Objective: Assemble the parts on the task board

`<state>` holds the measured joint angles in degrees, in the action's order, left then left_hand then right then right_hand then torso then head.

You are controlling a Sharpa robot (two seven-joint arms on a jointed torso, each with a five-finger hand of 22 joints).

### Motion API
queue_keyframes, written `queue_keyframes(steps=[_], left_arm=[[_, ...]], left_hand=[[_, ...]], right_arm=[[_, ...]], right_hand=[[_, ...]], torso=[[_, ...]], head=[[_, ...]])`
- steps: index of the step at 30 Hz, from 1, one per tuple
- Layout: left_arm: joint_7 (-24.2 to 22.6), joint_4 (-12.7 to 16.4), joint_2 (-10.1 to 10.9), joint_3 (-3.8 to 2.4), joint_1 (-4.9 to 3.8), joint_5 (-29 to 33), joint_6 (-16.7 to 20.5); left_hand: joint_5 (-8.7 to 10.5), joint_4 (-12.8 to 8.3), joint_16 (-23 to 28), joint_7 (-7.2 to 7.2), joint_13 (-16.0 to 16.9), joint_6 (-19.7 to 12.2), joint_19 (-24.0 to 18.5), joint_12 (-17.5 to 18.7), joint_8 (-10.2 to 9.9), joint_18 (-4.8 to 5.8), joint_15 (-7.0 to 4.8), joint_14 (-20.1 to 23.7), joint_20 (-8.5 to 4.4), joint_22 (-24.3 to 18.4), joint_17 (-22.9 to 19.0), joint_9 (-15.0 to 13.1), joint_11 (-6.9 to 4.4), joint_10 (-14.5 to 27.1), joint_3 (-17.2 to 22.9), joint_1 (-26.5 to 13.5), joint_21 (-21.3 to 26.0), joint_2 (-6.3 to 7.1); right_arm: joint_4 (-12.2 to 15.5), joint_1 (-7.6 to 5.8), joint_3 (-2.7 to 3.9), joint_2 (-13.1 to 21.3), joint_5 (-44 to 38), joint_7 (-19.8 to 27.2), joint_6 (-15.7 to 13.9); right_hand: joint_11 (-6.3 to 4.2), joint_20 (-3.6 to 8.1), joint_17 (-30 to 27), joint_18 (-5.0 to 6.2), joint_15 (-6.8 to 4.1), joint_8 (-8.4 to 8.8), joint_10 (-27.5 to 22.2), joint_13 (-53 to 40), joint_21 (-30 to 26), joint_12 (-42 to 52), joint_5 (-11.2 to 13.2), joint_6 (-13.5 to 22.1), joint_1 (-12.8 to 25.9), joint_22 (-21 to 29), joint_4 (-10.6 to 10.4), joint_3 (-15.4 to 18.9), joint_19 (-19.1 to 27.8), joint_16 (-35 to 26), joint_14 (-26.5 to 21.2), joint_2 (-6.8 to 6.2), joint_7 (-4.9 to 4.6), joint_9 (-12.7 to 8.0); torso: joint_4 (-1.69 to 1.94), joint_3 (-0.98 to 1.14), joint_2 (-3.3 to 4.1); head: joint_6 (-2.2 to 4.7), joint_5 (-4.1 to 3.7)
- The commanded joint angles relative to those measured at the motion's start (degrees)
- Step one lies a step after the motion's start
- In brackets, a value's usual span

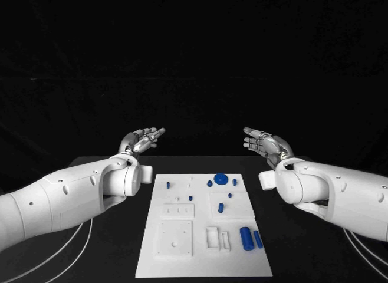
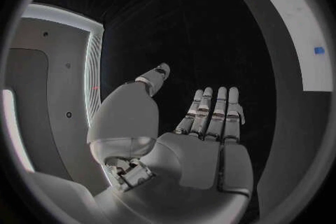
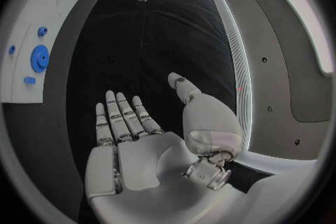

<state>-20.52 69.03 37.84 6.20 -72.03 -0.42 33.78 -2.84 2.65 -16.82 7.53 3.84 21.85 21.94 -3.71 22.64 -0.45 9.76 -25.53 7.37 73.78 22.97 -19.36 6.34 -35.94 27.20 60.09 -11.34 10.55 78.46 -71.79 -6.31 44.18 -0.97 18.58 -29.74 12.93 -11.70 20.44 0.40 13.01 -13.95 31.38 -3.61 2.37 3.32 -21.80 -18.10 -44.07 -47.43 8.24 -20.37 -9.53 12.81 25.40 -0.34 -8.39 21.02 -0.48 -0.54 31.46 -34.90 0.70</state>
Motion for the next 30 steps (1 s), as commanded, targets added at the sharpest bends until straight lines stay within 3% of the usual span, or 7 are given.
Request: queue_keyframes(steps=[1, 10, 12, 18, 25, 27, 30], left_arm=[[5.2, -2.6, -1.0, 0.65, -1.30, -1.5, -8.1], [6.4, -4.6, -1.6, 1.22, -2.42, -1.7, -9.7], [6.7, -4.3, -1.1, 1.36, -2.39, -0.6, -11.2], [6.0, -3.0, 0.1, 1.41, -2.37, -0.6, -11.9], [7.3, -0.8, 1.5, 1.47, -2.37, -0.8, -15.9], [7.4, 0.5, 2.4, 1.47, -2.38, -0.8, -16.1], [7.3, 2.2, 3.9, 1.43, -2.39, -0.8, -16.1]], left_hand=[[-0.43, 0.2, -0.8, 0.35, 0.2, 1.1, 0.9, -0.2, 1.1, 0.45, 0.34, -1.1, 0.23, 2.7, 0.9, -0.8, 0.40, -1.5, 1.0, 2.3, -0.7, 0.26], [-0.42, 0.3, -0.9, 0.64, 0.3, 1.3, 0.8, -0.3, 1.3, 0.45, 0.34, -1.1, 0.20, 2.7, 1.1, -1.0, 0.63, -1.8, 0.8, 2.5, -1.0, 0.10], [-0.42, 0.3, -1.1, 0.80, 0.3, 1.3, 0.9, -0.4, 1.3, 0.45, 0.37, -1.3, 0.15, 2.7, 1.2, -1.1, 0.77, -2.0, 0.7, 2.6, -1.1, 0.00], [-0.48, -0.3, -4.8, 2.71, 0.8, 3.2, 6.9, -1.6, 2.2, -0.40, 0.65, -7.5, -2.29, 2.4, 2.6, -1.7, 2.47, -5.7, -0.6, 3.6, -4.3, -1.35], [-5.21, -5.7, -10.6, 5.39, 2.2, 9.8, 16.4, -5.7, 3.4, -3.93, -0.42, -19.8, -3.79, 2.4, 4.7, -1.9, 4.28, -17.0, -1.6, 6.1, -8.9, -5.14], [-5.59, -7.4, -11.7, 5.21, 2.2, 10.7, 18.1, -6.3, 3.2, -4.28, -1.26, -22.0, -4.40, 2.5, 5.1, -1.7, 3.88, -19.0, -1.6, 6.3, -10.0, -5.86], [-5.68, -9.0, -12.0, 5.09, 1.7, 11.4, 18.8, -6.0, 2.5, -4.13, -1.63, -22.8, -4.84, 2.4, 5.1, -1.3, 3.78, -19.6, -1.6, 5.5, -10.7, -6.42]], right_arm=[[-2.1, -1.81, -0.92, -0.2, -2.4, -8.3, 12.8], [-5.1, -4.79, -2.51, -0.4, -3.2, -12.5, 18.9], [-9.0, -4.77, -2.54, -1.4, -17.8, -10.2, 15.1], [-10.5, -4.59, -2.53, -2.5, -26.3, -8.6, 17.0], [-12.5, -4.46, -2.48, -4.0, -41.1, -7.9, 18.0], [-12.0, -4.46, -2.38, -3.8, -44.6, -7.8, 17.8], [-13.4, -4.47, -2.22, -5.3, -51.5, -7.6, 17.2]], right_hand=[[0.63, -0.88, 1.1, 0.53, 0.54, -1.58, 3.2, -0.3, 0.5, 0.6, 0.0, -1.7, -3.2, -3.3, 1.7, -1.4, -0.9, 1.2, 1.5, -0.10, -4.66, 1.4], [0.94, -0.70, 2.0, 1.99, 0.72, -4.80, 8.4, -0.7, 1.2, 1.5, 1.3, -6.2, -7.6, -13.5, 5.7, -3.3, -5.6, 3.4, 4.6, -1.81, -5.22, 3.8], [1.14, -0.35, 2.1, 3.73, 0.97, -5.41, 10.1, -0.7, 2.5, 1.7, 2.0, -7.7, -9.2, -22.5, 6.6, -4.8, -12.0, 4.1, 6.0, -2.61, -5.51, 3.8], [0.74, -0.20, 2.8, 7.79, 0.95, -7.46, 16.7, -1.0, 3.7, 3.1, 6.6, -14.0, -14.7, -20.7, 6.7, -11.8, -20.9, 6.9, 12.5, -4.77, -5.01, 3.7], [-2.34, -0.24, 5.1, 11.87, -3.05, -9.73, 25.6, -2.6, 6.9, 5.5, 12.3, -22.2, -19.0, -19.9, 6.5, -18.9, -30.8, 10.9, 22.7, -4.99, -3.63, 4.4], [-4.21, 0.26, 7.3, 14.16, -6.24, -11.34, 30.1, -3.8, 10.7, 7.1, 10.9, -26.4, -19.5, -21.0, 7.2, -19.2, -37.8, 14.3, 29.4, -4.99, -2.19, 5.2], [-5.41, 4.63, 12.3, 14.60, -11.75, -11.28, 32.7, -4.7, 17.8, 7.2, 10.7, -28.6, -20.5, -23.4, 8.3, -18.3, -50.4, 20.9, 41.2, -5.43, -1.57, 5.6]], torso=[[-0.01, -0.01, 0.00], [-0.01, -0.01, 0.00], [0.05, -0.01, 0.08], [0.09, -0.06, -0.06], [0.03, -0.06, 0.14], [0.08, 0.09, 0.33], [0.19, 0.17, 0.80]], head=[[0.00, -0.01], [0.00, -0.01], [-0.20, 0.74], [-0.29, 0.81], [-0.25, 1.17], [-0.15, 1.48], [0.10, 1.54]])
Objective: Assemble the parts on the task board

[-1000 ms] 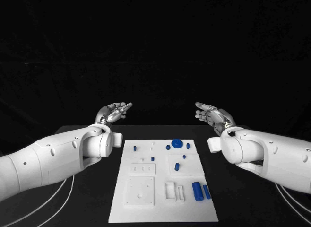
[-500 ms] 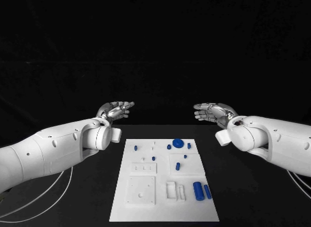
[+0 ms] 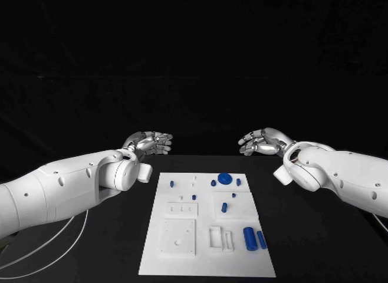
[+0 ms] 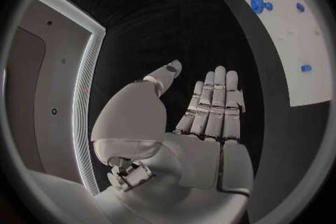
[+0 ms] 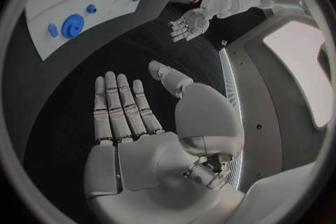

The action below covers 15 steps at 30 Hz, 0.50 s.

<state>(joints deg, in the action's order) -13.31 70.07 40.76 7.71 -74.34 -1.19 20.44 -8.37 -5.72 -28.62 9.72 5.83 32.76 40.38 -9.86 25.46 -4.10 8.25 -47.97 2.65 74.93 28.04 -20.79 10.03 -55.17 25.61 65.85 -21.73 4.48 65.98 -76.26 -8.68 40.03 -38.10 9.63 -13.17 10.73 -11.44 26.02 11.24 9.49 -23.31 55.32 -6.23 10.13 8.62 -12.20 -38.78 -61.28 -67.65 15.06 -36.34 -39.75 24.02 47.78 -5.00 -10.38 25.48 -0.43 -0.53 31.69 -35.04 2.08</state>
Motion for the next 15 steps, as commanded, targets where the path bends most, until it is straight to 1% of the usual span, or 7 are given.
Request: queue_keyframes(steps=[1, 3, 6, 8, 12, 13, 15], left_arm=[[0.1, 1.7, 1.5, -0.11, -0.09, 0.0, -2.8], [0.0, 3.1, 2.6, -0.20, -0.11, 0.0, -2.7], [0.1, 5.1, 4.0, -0.23, -0.16, 0.0, -2.3], [0.3, 6.0, 4.5, -0.23, -0.21, 0.0, -2.6], [0.2, 8.3, 5.9, -0.24, -0.37, 0.0, -2.9], [0.0, 8.8, 6.2, -0.24, -0.42, 0.0, -3.1], [-0.3, 10.1, 6.7, -0.24, -0.52, 0.0, -3.3]], left_hand=[[-0.15, -0.8, -0.2, 2.89, -0.3, 0.6, 0.5, 0.2, -0.3, -0.47, -0.16, -0.5, -0.18, 1.2, 0.0, 0.2, 0.08, -0.4, 0.0, -0.4, -0.3, -0.39], [-0.14, -1.5, -1.3, 2.69, -0.6, 0.8, 1.8, 0.5, -0.6, -0.67, -0.86, -2.1, -0.69, 1.4, 0.4, 0.4, 0.04, -0.5, 0.1, -0.7, -1.3, -0.49], [-0.03, -2.3, -3.5, 2.54, -1.0, 1.1, 4.1, 0.9, -1.1, -0.88, -2.27, -4.8, -1.81, 1.4, 1.5, 0.7, -0.01, -0.6, 0.1, -1.4, -3.3, -0.53], [0.02, -2.6, -3.9, 2.45, -1.2, 1.3, 4.3, 1.1, -1.3, -0.77, -2.45, -5.0, -2.09, 1.4, 1.7, 0.8, 0.00, -0.5, 0.2, -1.7, -3.7, -0.47], [0.07, -2.8, -4.0, 2.40, -1.3, 1.3, 4.3, 1.4, -1.4, -0.65, -2.49, -4.9, -2.21, 1.4, 1.8, 0.8, 0.04, -0.3, 0.2, -1.9, -3.9, -0.39], [0.19, -3.0, -3.8, 2.27, -1.6, 1.4, 3.9, 1.8, -1.5, -0.41, -2.33, -4.4, -2.24, 1.3, 1.8, 0.9, 0.09, 0.3, 0.2, -2.2, -3.9, -0.21], [0.24, -3.1, -3.8, 2.23, -1.6, 1.5, 3.7, 1.9, -1.6, -0.32, -2.29, -4.3, -2.26, 1.3, 1.8, 0.9, 0.09, 0.4, 0.3, -2.3, -3.9, -0.18]], right_arm=[[-1.4, 0.00, 0.20, -1.7, -16.3, 1.3, 0.4], [-2.2, -0.02, 0.35, -2.6, -20.3, 1.2, -0.1], [-2.8, -0.06, 0.69, -3.7, -27.4, -0.3, -1.1], [-3.4, -0.06, 0.74, -4.7, -31.4, -1.0, -1.1], [-3.8, -0.08, 0.76, -5.7, -37.6, -2.4, -1.5], [-3.9, -0.09, 0.77, -5.9, -38.9, -2.7, -1.7], [-3.8, -0.24, 0.77, -6.0, -41.3, -3.1, -2.0]], right_hand=[[-3.75, 5.33, 7.8, 3.76, -8.56, -1.76, 9.0, -2.2, 11.1, 1.7, 1.1, -8.2, -3.6, -3.7, 1.5, -2.2, -22.0, 10.7, 20.3, -0.83, 0.44, 1.1], [-5.00, 8.37, 11.6, 3.76, -10.08, -1.60, 9.9, -2.5, 16.3, 1.6, 1.2, -9.0, -4.6, -6.3, 1.6, -0.9, -29.0, 16.1, 26.8, -1.24, 0.57, 1.2], [-5.66, 11.64, 17.2, 3.76, -10.95, -0.83, 10.7, -2.8, 22.2, 0.8, 0.3, -10.0, -5.1, -9.0, 1.7, 0.4, -33.8, 23.2, 29.6, -1.70, 0.74, 1.0], [-5.66, 12.04, 18.1, 3.76, -10.97, -0.65, 10.7, -2.9, 23.1, 0.7, 0.1, -10.1, -5.2, -9.0, 1.7, 0.5, -34.1, 24.2, 29.6, -1.76, 0.75, 1.0], [-5.66, 12.25, 18.7, 3.76, -10.96, -0.52, 10.7, -2.9, 23.8, 0.5, 0.0, -10.1, -5.0, -9.1, 1.6, 0.8, -34.4, 25.0, 29.6, -1.98, 0.71, 0.9], [-5.93, 13.30, 21.2, 3.76, -10.94, 0.01, 11.0, -3.1, 27.8, 0.2, 0.7, -10.0, -4.2, -9.1, 1.3, 2.4, -37.2, 29.0, 31.2, -2.95, 0.49, 0.8], [-5.71, 13.84, 22.9, 3.76, -11.05, 0.56, 11.1, -3.4, 30.6, -0.4, 0.7, -10.3, -4.7, -9.0, 1.5, 1.8, -36.4, 31.4, 29.7, -2.49, 0.60, 0.7]], torso=[[0.14, 0.16, 0.68], [0.16, 0.19, 1.09], [0.57, 0.28, 1.94], [0.81, 0.39, 2.44], [1.17, 0.56, 3.30], [1.16, 0.57, 3.48], [1.19, 0.53, 3.94]], head=[[0.29, 0.16], [0.57, 0.15], [1.32, -0.06], [2.39, -0.24], [2.70, -0.46], [2.76, -0.44], [2.72, -0.38]])
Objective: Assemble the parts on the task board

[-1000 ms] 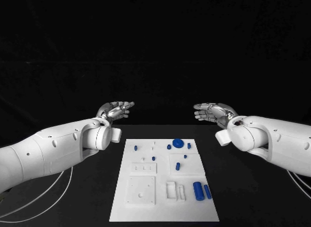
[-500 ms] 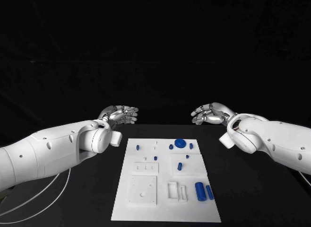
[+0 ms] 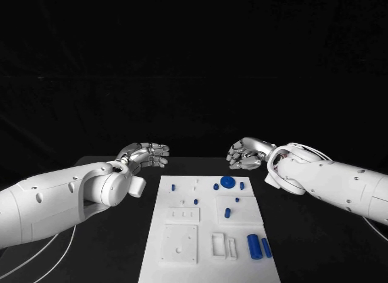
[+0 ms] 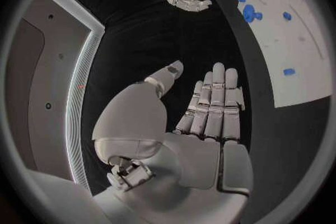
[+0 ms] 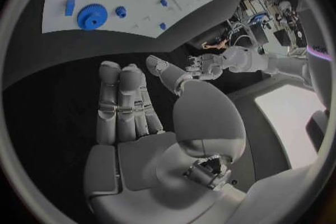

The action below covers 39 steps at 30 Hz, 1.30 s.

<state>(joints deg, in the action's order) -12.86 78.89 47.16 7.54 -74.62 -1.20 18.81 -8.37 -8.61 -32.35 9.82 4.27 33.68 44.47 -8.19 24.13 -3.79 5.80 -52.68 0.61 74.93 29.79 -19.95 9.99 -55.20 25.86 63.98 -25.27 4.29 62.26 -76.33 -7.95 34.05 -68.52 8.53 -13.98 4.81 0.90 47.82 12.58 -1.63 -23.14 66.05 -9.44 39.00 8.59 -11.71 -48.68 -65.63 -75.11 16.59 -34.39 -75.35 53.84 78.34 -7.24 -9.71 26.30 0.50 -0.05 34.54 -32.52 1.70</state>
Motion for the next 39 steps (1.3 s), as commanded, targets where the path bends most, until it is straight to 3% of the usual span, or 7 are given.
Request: queue_keyframes(steps=[1, 9, 18, 22, 27, 31, 39], left_arm=[[-1.0, 1.5, 0.3, -0.08, -0.26, 0.0, -1.5], [-2.0, 4.4, 0.7, -0.08, -0.27, 0.0, -0.9], [-1.8, 7.0, 1.6, -0.07, -0.39, -0.5, -0.6], [-1.8, 7.7, 2.0, -0.08, -0.55, -1.0, -0.8], [-1.8, 7.4, 2.0, -0.08, -0.61, -1.1, -0.9], [-1.9, 7.5, 2.0, -0.08, -0.61, -1.1, -1.0], [-2.0, 7.4, 2.1, -0.09, -0.61, -1.1, -1.3]], left_hand=[[0.27, -0.3, 0.0, 2.11, -0.1, 0.6, -0.4, 0.3, -0.3, -0.59, 0.17, 0.5, -0.23, 1.3, 0.0, 0.1, 0.12, 0.4, 0.1, -0.5, -0.4, 0.00], [0.47, -0.8, 1.0, 1.84, -0.2, 0.9, -1.7, 1.1, -0.6, -0.24, 0.73, 1.9, 0.12, 1.1, -0.3, 0.2, 0.10, 1.2, 0.8, -1.3, 0.0, 0.01], [0.49, -1.4, 1.0, 2.50, 0.4, 4.1, -1.7, -0.8, 0.5, -0.36, 0.69, 1.5, 0.13, 1.1, -0.2, -0.4, -0.08, -3.0, 1.5, -2.0, -0.4, -0.12], [0.50, -1.7, 1.0, 1.72, 0.9, 6.6, -1.7, -2.2, 1.4, -0.35, 0.66, 1.4, 0.12, 1.1, -0.2, -0.9, -1.18, -5.6, 1.8, -2.4, -0.6, -0.25], [0.53, -1.9, 0.9, 1.41, 0.9, 7.4, -1.6, -2.7, 1.5, -0.37, 0.56, 1.2, 0.04, 1.1, 0.0, -1.2, -1.54, -6.4, 1.9, -2.7, -0.9, -0.30], [0.53, -1.9, 0.9, 1.40, 0.9, 7.4, -1.6, -2.7, 1.5, -0.37, 0.56, 1.2, 0.03, 1.1, 0.0, -1.2, -1.55, -6.4, 1.9, -2.7, -0.9, -0.29], [0.55, -2.1, 0.9, 1.39, 0.8, 7.4, -1.6, -2.6, 1.4, -0.37, 0.56, 1.2, 0.02, 1.1, 0.0, -1.2, -1.48, -6.2, 1.9, -2.8, -0.9, -0.25]], right_arm=[[0.2, -0.18, 0.04, 0.0, -11.7, -2.1, -1.4], [0.9, -0.24, 0.04, -1.1, -16.8, -3.0, -1.9], [0.3, -0.22, -0.06, -2.1, -19.0, -3.2, -1.4], [0.5, -0.20, -0.15, -2.5, -19.6, -3.2, -1.2], [-0.2, 0.03, -0.39, -3.0, -19.3, -3.4, -1.5], [-0.5, 0.44, -0.47, -3.1, -19.5, -3.6, -1.6], [0.0, 1.34, -0.51, -3.1, -20.1, -4.0, -1.6]], right_hand=[[0.28, 1.60, 1.8, 2.42, 0.16, 0.82, 0.6, -0.5, 3.8, -0.9, 0.5, -0.6, -0.2, -1.5, -0.2, -0.6, 0.1, 2.9, -1.6, -0.37, -0.07, -0.1], [0.53, 1.67, 1.8, 2.42, 0.43, 1.79, 0.5, -1.0, 7.1, -2.4, -0.4, -0.8, 0.0, -1.3, -0.2, -1.8, 1.2, 4.5, -2.2, -1.00, -0.04, 0.0], [1.26, 1.41, 1.4, 2.42, 1.12, 2.81, -1.2, -0.6, 8.0, -4.2, -1.4, 0.0, 0.6, -1.2, -0.4, -2.3, 1.4, 5.2, -2.4, -2.04, -0.16, -0.4], [1.44, 1.40, 1.2, 2.42, 1.30, 2.98, -1.6, -0.4, 8.2, -4.6, -1.3, 0.0, 0.7, -1.1, -0.4, -2.3, 1.4, 5.3, -2.4, -2.21, -0.14, -0.5], [1.53, 1.37, 1.1, 2.42, 1.39, 3.12, -1.7, -0.3, 8.4, -4.7, -1.1, 0.0, 1.0, -1.1, -0.5, -2.1, 1.4, 5.5, -2.5, -2.41, -0.14, -0.5], [1.71, 1.41, 0.9, 2.42, 1.55, 3.42, -2.2, 0.0, 8.5, -5.0, -1.1, 0.3, 1.4, -1.0, -0.6, -1.9, 1.4, 5.7, -2.5, -2.74, -0.41, -0.7], [1.90, 1.52, 0.7, 2.42, 1.74, 3.73, -2.9, 0.4, 8.7, -5.0, -1.4, 0.5, 2.0, -1.0, -0.5, -1.2, 1.3, 6.1, -2.7, -3.14, -0.55, -0.8]], torso=[[0.32, -0.01, 1.31], [0.77, -0.30, 2.38], [1.32, -0.45, 3.81], [1.57, -0.45, 4.55], [1.87, -0.37, 5.49], [1.84, -0.25, 6.02], [1.81, -0.12, 6.67]], head=[[0.04, 0.02], [0.01, -0.22], [0.16, -0.66], [0.20, -0.73], [0.37, -0.94], [0.56, -0.86], [0.08, -0.81]])
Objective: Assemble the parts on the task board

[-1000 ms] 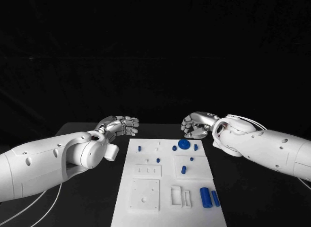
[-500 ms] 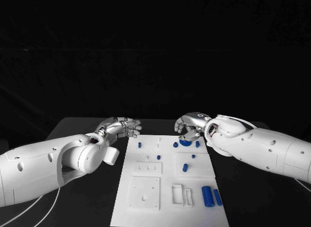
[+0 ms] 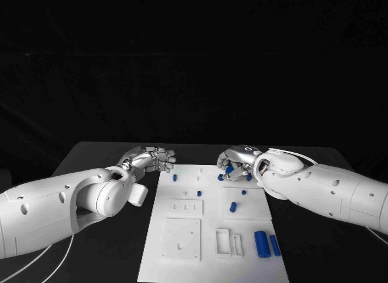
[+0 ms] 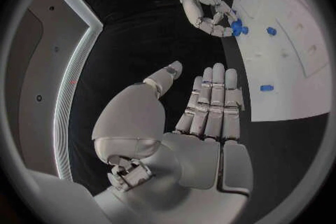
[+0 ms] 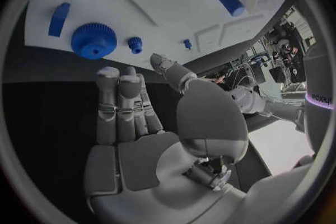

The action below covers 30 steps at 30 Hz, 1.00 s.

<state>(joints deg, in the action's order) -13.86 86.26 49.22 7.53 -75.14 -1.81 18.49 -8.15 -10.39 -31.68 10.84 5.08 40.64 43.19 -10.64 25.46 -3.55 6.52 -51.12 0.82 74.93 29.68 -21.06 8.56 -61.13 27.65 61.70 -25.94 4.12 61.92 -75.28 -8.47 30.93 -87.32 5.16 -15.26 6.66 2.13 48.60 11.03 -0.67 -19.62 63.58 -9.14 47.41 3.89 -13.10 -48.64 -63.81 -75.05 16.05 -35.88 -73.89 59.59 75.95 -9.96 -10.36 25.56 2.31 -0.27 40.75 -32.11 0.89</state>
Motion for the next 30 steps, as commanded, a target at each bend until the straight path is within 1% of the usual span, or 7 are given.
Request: queue_keyframes(steps=[1, 5, 9, 15, 19, 25, 30], left_arm=[[-1.0, 0.0, 0.0, -0.08, -0.09, -0.4, -1.0], [-0.9, 0.1, 0.1, -0.08, -0.10, -0.4, -1.0], [-1.0, 0.4, 0.3, -0.12, -0.10, -0.4, -1.2], [-1.0, 0.4, 0.3, -0.13, -0.10, -0.4, -1.3], [-1.0, 0.5, 0.4, -0.15, -0.10, -0.4, -1.4], [-0.9, 0.5, 0.4, -0.16, -0.17, -0.4, -1.5], [-0.7, 0.3, 0.3, -0.15, -0.19, -0.4, -1.6]], left_hand=[[0.34, -0.3, 0.2, 0.38, 0.0, 0.5, -0.3, -0.1, 0.0, -0.61, -0.16, -0.4, -0.19, 1.1, 0.1, -0.1, -0.04, -0.3, 0.1, -0.5, -0.2, -0.09], [0.35, -0.3, 0.2, 0.39, -0.1, 0.5, -0.3, -0.1, 0.0, -0.60, -0.16, -0.3, -0.19, 1.1, 0.1, -0.1, -0.01, -0.2, 0.1, -0.6, -0.3, -0.10], [0.37, -0.3, 0.2, 0.40, -0.1, 0.4, -0.4, -0.1, -0.1, -0.59, -0.15, -0.3, -0.18, 1.1, 0.1, -0.1, 0.02, -0.2, 0.1, -0.7, -0.3, -0.10], [0.38, -0.3, 0.2, 0.42, -0.1, 0.4, -0.4, -0.1, -0.1, -0.59, -0.15, -0.3, -0.18, 1.1, 0.1, -0.1, 0.03, -0.1, 0.1, -0.8, -0.3, -0.12], [0.39, -0.3, 0.2, 0.42, -0.1, 0.4, -0.4, -0.1, -0.1, -0.59, -0.15, -0.3, -0.18, 1.1, 0.1, -0.1, 0.04, -0.1, 0.1, -0.8, -0.3, -0.13], [0.39, -0.3, 0.2, 0.43, -0.1, 0.4, -0.4, -0.1, -0.2, -0.59, -0.15, -0.3, -0.18, 1.1, 0.1, -0.1, 0.05, -0.1, 0.1, -0.8, -0.3, -0.14], [0.40, -0.3, 0.2, 0.43, -0.2, 0.4, -0.4, -0.1, -0.2, -0.58, -0.15, -0.3, -0.18, 1.1, 0.1, -0.1, 0.05, -0.1, 0.1, -0.9, -0.3, -0.14]], right_arm=[[0.4, 0.37, 0.00, 0.0, -1.3, -0.8, -0.3], [0.2, 0.69, 0.00, -0.3, -2.0, -1.2, -0.2], [0.0, 0.75, 0.00, -0.2, -2.7, -1.8, -0.5], [0.0, 0.75, -0.01, -0.3, -3.2, -2.2, -1.1], [0.0, 0.75, -0.01, -0.6, -3.4, -2.8, -1.6], [-0.1, 0.75, 0.00, -0.6, -4.1, -3.5, -1.7], [0.0, 0.75, 0.00, -0.8, -4.1, -3.4, -1.3]], right_hand=[[0.07, 0.31, -0.1, 3.97, 0.80, 0.23, -0.5, 0.2, 0.2, -0.3, -0.1, 0.5, 0.2, -1.0, 0.0, 0.4, -0.1, 0.4, -0.3, -0.47, 0.10, -0.1], [0.21, 0.36, -0.3, 3.97, 0.93, 0.34, -1.0, 0.4, 0.2, -0.3, 0.0, 0.5, 0.2, -0.9, 0.0, 0.6, -0.1, 0.5, -0.4, -0.63, 0.04, -0.1], [0.31, 0.40, -0.4, 3.97, 1.02, 0.39, -1.3, 0.6, 0.2, -0.3, 0.0, 0.5, 0.2, -0.9, 0.0, 0.6, -0.1, 0.6, -0.5, -0.68, 0.11, -0.2], [0.35, 0.43, -0.5, 3.97, 1.07, 0.40, -1.4, 0.7, 0.1, -0.2, 0.1, 0.5, 0.1, -0.8, 0.0, 0.5, -0.1, 0.7, -0.5, -0.64, 0.26, -0.2], [0.41, 0.44, -0.7, 3.97, 1.12, 0.48, -1.5, 0.8, 0.1, -0.2, 0.3, 0.5, -0.1, -0.8, -0.1, 0.3, 0.0, 0.7, -0.6, -0.64, 0.31, -0.2], [0.45, 0.34, -1.2, 3.97, 1.16, 0.69, -1.5, 1.1, -0.1, -0.1, 1.6, 0.5, -0.6, -0.6, -0.9, -0.9, -0.1, 1.0, -0.7, -1.02, 0.26, -0.4], [0.36, 0.31, -1.4, 3.97, 1.09, 0.64, -1.2, 1.1, -0.1, 0.1, 2.0, 0.2, -0.6, -0.6, -1.1, -1.2, -0.1, 1.2, -0.8, -1.08, 0.28, -0.4]], torso=[[-0.03, 0.12, 0.55], [-0.10, 0.18, 0.78], [-0.20, 0.30, 1.08], [-0.21, 0.33, 1.24], [-0.22, 0.39, 1.40], [-0.16, 0.33, 1.46], [-0.21, 0.32, 1.57]], head=[[-0.21, -0.05], [-0.20, -0.07], [-0.17, 0.12], [-0.09, 0.09], [0.02, 0.06], [0.02, 0.01], [0.03, 0.06]])
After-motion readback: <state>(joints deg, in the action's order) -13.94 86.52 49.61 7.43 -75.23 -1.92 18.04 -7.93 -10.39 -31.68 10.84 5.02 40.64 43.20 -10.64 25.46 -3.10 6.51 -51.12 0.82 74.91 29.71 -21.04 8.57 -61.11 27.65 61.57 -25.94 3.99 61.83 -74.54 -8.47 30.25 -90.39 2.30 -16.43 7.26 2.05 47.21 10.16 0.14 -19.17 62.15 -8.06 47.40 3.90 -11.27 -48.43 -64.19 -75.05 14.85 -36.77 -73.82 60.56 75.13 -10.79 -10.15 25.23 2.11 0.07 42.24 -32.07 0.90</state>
